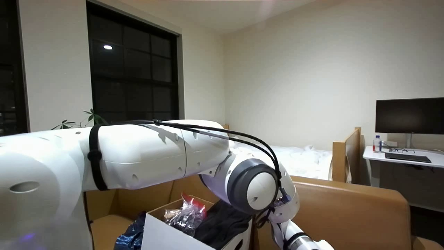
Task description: Pick up the black cloth, plastic and brown book from the sofa and put them in the box
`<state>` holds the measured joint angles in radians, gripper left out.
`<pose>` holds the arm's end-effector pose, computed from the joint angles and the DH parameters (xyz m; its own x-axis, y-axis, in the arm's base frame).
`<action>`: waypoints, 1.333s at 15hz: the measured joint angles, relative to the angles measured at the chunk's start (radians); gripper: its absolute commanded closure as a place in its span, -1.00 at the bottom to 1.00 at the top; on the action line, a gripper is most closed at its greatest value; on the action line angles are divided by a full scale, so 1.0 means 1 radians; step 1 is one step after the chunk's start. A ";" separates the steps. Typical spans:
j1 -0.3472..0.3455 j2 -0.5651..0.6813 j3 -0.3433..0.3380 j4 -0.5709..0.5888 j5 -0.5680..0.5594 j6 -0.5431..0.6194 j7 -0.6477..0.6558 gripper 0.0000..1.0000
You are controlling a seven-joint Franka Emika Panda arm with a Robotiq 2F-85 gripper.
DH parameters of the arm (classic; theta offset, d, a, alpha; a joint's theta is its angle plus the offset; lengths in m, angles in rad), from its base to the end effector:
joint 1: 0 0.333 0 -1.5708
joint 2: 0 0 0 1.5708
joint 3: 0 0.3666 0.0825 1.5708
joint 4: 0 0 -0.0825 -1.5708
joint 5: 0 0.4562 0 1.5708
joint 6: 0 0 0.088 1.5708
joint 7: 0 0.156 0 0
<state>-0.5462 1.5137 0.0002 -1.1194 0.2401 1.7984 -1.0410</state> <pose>0.5391 -0.2908 -0.2549 0.8620 0.4252 -0.2760 0.1222 -0.7028 -0.7008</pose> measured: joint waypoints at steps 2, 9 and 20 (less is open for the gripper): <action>0.011 0.000 -0.001 -0.010 -0.002 0.000 0.008 0.33; 0.012 -0.003 -0.002 -0.017 -0.014 -0.089 0.003 0.82; -0.006 -0.195 -0.041 -0.146 -0.010 0.048 -0.004 0.80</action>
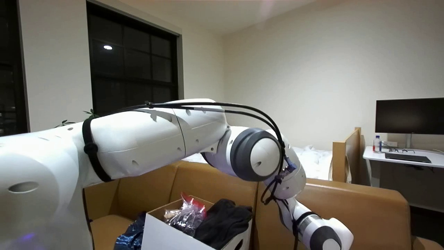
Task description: Pick up the black cloth, plastic and brown book from the sofa and put them in the box
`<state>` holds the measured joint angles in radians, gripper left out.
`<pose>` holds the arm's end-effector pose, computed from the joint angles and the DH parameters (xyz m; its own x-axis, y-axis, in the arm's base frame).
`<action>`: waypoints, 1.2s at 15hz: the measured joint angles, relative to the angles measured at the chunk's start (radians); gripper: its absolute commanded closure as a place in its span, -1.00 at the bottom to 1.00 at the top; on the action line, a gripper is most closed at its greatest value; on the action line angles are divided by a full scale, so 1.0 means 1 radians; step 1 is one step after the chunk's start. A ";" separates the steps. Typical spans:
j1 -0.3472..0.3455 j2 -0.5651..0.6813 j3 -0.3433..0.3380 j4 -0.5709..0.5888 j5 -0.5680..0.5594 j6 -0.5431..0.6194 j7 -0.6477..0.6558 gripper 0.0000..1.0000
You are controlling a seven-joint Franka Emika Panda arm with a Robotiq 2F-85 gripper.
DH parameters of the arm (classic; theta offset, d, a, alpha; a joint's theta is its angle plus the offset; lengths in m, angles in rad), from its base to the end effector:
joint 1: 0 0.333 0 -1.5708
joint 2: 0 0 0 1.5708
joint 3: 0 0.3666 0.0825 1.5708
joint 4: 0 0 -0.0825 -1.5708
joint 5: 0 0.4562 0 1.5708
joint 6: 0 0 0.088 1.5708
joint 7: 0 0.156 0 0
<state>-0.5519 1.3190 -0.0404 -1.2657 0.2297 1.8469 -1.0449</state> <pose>0.5547 -0.3387 -0.1727 0.8801 0.3925 -0.2669 0.1528 -0.7666 -0.6236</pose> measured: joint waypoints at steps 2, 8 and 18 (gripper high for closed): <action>0.016 -0.086 -0.006 -0.087 0.000 0.095 0.003 0.80; 0.090 -0.315 -0.037 -0.352 -0.009 0.443 0.117 0.80; 0.253 -0.727 -0.154 -0.828 -0.221 0.575 0.513 0.43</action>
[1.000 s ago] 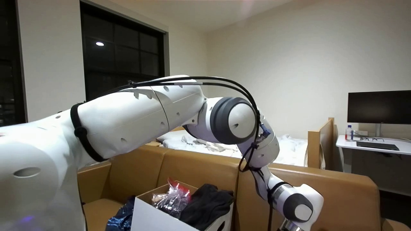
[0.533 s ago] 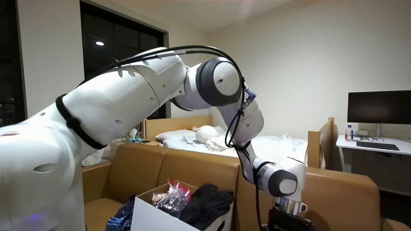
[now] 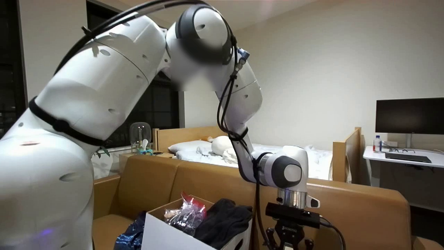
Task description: Pick up the black cloth, plastic and brown book from the sofa and put them in the box
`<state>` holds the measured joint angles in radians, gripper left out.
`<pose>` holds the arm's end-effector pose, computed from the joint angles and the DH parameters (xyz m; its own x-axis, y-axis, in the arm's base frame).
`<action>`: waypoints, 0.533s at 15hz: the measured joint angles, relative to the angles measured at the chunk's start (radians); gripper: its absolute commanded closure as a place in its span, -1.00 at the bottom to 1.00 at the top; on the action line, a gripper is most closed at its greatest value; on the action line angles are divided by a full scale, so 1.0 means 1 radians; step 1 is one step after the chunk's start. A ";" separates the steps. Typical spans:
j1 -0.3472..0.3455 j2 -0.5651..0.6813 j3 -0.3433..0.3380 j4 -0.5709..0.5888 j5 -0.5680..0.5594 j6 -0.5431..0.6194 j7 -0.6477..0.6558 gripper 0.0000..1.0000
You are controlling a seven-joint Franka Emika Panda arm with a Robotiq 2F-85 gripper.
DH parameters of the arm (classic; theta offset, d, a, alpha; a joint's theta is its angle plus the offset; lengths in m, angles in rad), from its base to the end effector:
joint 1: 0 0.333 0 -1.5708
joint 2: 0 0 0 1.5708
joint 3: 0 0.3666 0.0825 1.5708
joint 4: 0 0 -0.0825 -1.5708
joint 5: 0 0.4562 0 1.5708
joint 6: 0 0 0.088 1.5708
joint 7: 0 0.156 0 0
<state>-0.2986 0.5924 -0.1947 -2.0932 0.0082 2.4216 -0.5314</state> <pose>0.5193 -0.2917 0.0511 0.9618 0.0531 -0.2687 0.0448 -0.9983 -0.0369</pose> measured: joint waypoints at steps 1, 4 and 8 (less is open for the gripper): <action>-0.007 -0.037 -0.012 -0.040 -0.010 -0.014 0.000 0.43; -0.027 -0.086 -0.020 -0.090 -0.020 -0.020 0.000 0.82; -0.023 -0.100 -0.012 -0.096 -0.042 0.018 0.000 0.82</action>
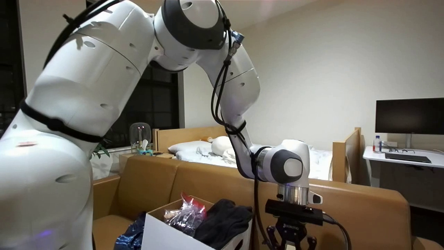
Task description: Pick up the black cloth, plastic and brown book from the sofa and put them in the box
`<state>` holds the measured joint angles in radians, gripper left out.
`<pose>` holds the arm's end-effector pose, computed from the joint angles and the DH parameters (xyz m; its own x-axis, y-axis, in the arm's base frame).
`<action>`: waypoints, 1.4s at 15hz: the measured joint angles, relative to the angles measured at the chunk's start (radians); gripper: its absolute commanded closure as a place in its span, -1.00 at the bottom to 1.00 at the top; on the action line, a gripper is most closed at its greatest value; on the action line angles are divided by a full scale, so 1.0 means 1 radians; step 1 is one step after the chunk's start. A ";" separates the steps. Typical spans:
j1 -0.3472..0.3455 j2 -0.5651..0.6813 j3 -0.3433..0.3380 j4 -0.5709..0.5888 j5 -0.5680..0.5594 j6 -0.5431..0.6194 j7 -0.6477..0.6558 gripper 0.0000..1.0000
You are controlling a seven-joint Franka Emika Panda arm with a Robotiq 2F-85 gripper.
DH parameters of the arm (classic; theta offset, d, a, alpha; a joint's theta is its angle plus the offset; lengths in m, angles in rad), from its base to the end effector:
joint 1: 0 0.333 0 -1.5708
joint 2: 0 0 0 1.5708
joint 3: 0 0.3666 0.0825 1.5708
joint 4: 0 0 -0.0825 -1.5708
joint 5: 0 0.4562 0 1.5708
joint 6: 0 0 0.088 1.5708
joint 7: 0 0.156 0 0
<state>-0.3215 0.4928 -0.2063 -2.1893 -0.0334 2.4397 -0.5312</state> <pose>0.4890 -0.2992 0.0785 0.9652 0.0453 -0.2575 0.0412 -0.9989 -0.0216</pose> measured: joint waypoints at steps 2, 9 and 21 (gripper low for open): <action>0.015 -0.075 -0.005 -0.038 -0.060 0.064 0.012 0.82; 0.138 -0.448 0.024 -0.207 -0.221 0.190 0.135 0.82; 0.441 -0.610 0.402 -0.205 -0.495 0.120 0.449 0.81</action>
<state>0.1195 -0.1171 0.1956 -2.3948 -0.5283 2.5601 -0.0826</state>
